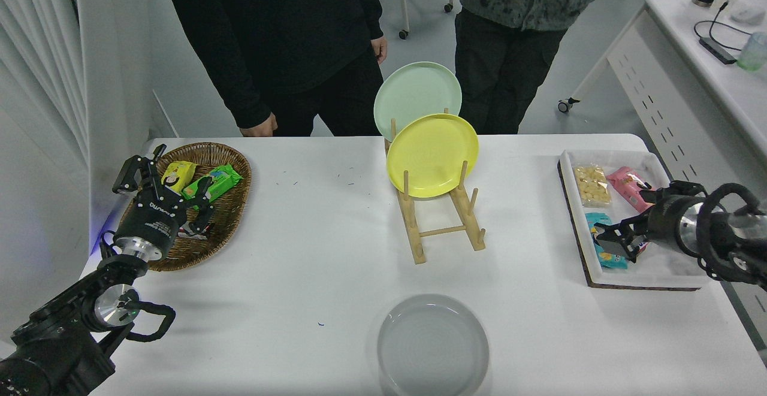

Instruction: Place the plate on the table

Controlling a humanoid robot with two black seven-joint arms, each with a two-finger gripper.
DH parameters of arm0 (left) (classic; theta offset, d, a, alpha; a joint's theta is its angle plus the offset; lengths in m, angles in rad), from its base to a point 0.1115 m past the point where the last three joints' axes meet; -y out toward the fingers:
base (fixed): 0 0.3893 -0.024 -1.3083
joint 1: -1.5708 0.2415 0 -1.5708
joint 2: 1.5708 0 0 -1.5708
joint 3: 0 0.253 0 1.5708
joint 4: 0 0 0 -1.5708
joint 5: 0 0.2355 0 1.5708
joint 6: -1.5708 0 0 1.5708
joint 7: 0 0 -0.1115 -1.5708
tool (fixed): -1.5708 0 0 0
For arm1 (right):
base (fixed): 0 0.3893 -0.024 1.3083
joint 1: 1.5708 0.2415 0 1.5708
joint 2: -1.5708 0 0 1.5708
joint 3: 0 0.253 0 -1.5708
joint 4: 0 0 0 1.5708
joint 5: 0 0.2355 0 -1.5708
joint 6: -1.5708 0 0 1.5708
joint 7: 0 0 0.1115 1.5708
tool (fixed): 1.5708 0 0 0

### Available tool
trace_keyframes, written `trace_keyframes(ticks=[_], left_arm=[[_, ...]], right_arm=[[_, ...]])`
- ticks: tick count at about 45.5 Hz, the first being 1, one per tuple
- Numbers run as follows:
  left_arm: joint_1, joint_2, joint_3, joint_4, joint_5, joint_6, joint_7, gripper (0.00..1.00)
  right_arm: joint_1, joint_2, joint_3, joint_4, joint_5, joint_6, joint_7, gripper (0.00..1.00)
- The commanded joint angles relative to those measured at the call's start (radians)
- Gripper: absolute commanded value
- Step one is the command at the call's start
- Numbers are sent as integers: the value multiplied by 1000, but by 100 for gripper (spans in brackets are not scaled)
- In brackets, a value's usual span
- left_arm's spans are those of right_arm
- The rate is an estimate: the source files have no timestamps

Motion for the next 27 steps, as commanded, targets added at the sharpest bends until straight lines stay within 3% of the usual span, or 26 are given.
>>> trace_keyframes(ticks=[1,11,17,27], left_arm=[[0,0,0,0,0,-1,0,98],[0,0,0,0,0,1,0,98],[0,0,0,0,0,-1,0,98],[0,0,0,0,0,1,0,98]], right_arm=[[17,-1,-56,-40,-161,278,-6,99],[69,3,-113,-91,-375,582,-6,99],[96,58,-119,-117,-408,646,1,99],[166,178,-97,-350,-546,650,11,99]])
